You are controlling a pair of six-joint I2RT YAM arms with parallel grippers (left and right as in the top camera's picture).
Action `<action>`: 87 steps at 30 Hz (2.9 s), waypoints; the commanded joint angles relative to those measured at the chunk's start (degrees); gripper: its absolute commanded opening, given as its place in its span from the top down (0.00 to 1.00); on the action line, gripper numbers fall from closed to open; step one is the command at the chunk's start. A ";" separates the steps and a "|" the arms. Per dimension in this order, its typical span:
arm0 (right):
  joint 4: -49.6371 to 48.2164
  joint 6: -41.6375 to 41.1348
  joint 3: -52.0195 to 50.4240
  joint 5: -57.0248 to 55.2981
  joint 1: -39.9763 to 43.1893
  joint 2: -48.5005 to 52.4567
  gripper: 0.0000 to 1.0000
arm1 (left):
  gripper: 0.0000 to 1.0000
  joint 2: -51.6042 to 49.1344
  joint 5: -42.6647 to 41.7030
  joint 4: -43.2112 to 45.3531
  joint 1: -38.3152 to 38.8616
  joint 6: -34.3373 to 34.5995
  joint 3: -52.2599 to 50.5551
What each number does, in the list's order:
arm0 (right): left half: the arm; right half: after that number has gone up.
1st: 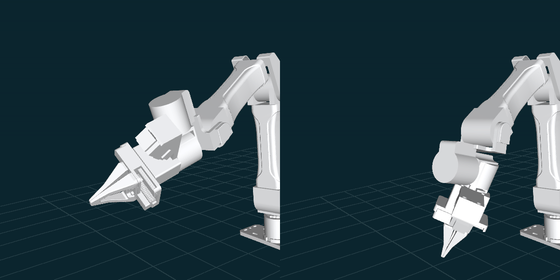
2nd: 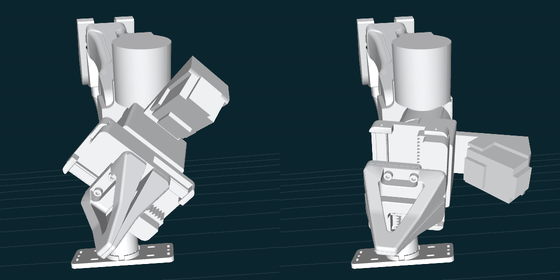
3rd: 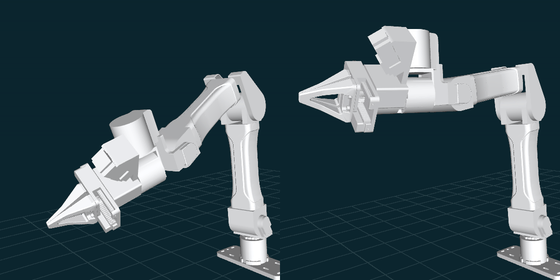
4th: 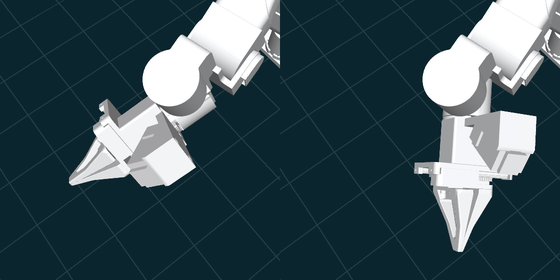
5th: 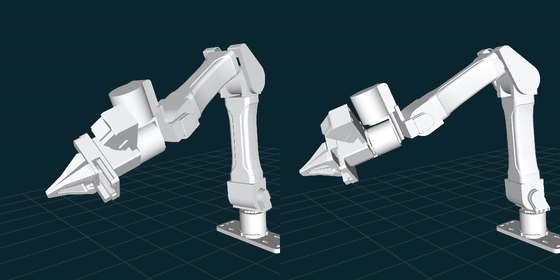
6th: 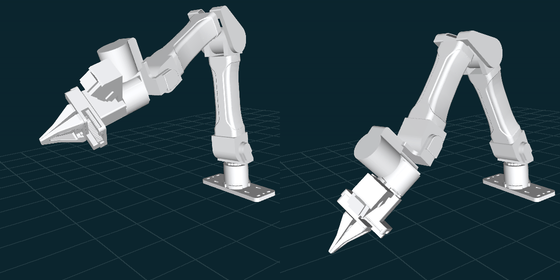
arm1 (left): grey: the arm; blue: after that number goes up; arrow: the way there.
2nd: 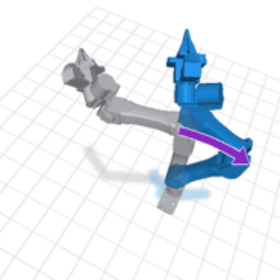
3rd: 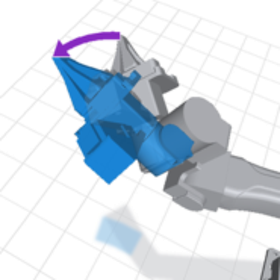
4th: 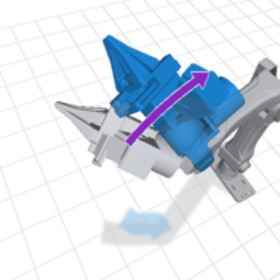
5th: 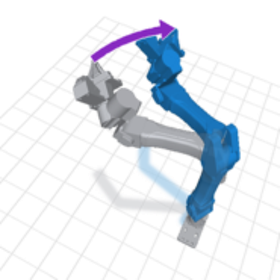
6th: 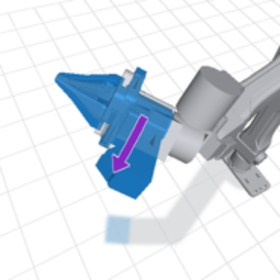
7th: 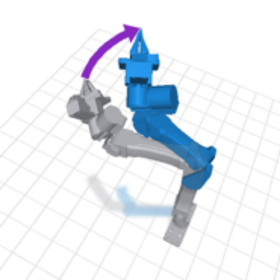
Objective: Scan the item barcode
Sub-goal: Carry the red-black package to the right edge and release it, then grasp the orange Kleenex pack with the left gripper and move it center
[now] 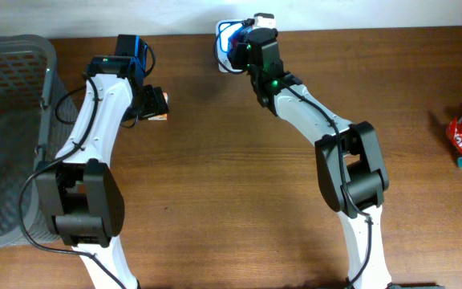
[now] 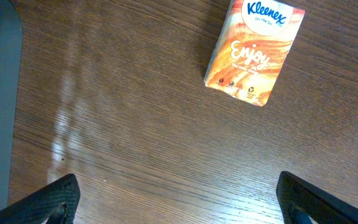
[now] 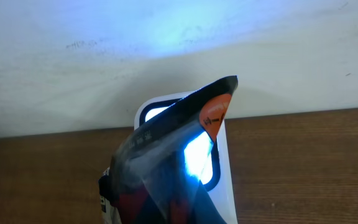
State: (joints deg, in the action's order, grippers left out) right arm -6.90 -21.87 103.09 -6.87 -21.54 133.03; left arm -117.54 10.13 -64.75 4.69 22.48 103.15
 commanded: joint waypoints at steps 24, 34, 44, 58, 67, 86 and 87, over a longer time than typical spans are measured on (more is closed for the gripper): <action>48.00 -7.56 -3.82 -5.66 51.39 -14.36 0.65 | 0.01 0.24 0.63 -0.07 -0.35 -0.26 -0.70; 58.16 -7.54 -5.40 23.61 38.73 -14.36 0.02 | 0.01 0.24 0.63 -0.04 -0.37 -0.26 -0.70; 58.12 -7.56 -5.40 23.58 32.09 -14.36 0.02 | 0.01 0.22 -25.24 5.11 2.73 -0.33 -1.95; 58.12 -7.56 -5.40 23.58 32.11 -14.36 0.01 | 0.16 -10.32 5.09 24.68 6.64 -4.35 -2.95; 58.12 -7.56 -5.40 23.58 32.11 -14.36 0.02 | 0.69 -16.50 4.28 28.15 6.78 -4.42 -2.93; 58.12 -7.56 -5.40 23.58 32.11 -14.36 0.02 | 0.17 -13.25 -46.38 8.59 17.20 -5.18 6.47; 58.12 -7.56 -5.40 23.58 32.11 -14.36 0.02 | 0.01 -12.85 -46.10 6.64 16.70 -6.03 9.33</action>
State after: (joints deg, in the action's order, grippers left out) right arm 51.07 -29.58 98.00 16.21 10.87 118.37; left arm -130.96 -34.79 -55.72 22.57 17.65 106.24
